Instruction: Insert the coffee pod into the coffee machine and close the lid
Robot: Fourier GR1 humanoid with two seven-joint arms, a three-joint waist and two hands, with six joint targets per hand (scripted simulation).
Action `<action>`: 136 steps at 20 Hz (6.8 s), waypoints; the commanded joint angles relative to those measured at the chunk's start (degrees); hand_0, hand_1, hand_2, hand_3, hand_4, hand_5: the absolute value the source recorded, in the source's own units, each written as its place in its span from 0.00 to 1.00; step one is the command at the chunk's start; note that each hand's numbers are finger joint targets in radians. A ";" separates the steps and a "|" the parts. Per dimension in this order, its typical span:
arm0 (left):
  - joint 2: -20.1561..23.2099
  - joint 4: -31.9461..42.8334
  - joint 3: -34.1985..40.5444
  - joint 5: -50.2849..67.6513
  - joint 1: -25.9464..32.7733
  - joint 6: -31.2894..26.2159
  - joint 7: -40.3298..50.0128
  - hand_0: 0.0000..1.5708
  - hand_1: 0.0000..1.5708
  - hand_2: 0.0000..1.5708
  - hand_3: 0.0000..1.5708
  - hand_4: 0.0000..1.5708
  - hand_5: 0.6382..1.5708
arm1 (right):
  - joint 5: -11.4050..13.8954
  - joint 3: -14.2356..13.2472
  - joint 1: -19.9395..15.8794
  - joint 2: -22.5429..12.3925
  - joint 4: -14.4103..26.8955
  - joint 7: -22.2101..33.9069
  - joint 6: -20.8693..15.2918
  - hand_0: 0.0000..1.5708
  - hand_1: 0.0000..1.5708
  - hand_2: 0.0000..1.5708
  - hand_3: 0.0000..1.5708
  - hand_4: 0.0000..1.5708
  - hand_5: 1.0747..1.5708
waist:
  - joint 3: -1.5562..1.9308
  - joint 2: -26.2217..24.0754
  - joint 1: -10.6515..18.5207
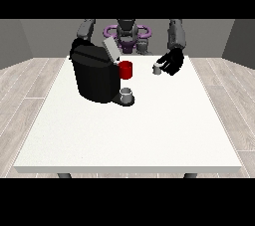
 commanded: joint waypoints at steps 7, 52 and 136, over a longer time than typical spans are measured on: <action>1.92 -3.37 0.87 0.33 -6.62 -7.40 1.51 0.80 0.80 0.85 0.82 0.35 1.00 | -2.09 -0.51 0.30 -1.02 1.43 -1.07 3.31 0.00 0.00 0.00 0.00 0.32 1.00 | -0.02 -2.48 -1.99; 2.06 -0.73 5.34 -2.28 -23.20 -8.07 8.79 0.75 0.75 0.80 0.76 0.31 1.00 | -0.11 1.97 -2.43 -0.38 -3.44 -2.11 -0.10 0.00 0.00 0.00 0.00 0.33 1.00 | -0.02 6.10 -9.30; -15.65 -6.47 20.45 20.56 8.65 -17.91 2.15 0.00 0.00 0.00 0.00 0.00 1.00 | -4.00 0.76 3.74 -7.51 -10.69 6.81 7.60 0.00 0.00 0.00 0.00 0.00 1.00 | -0.04 -21.87 9.40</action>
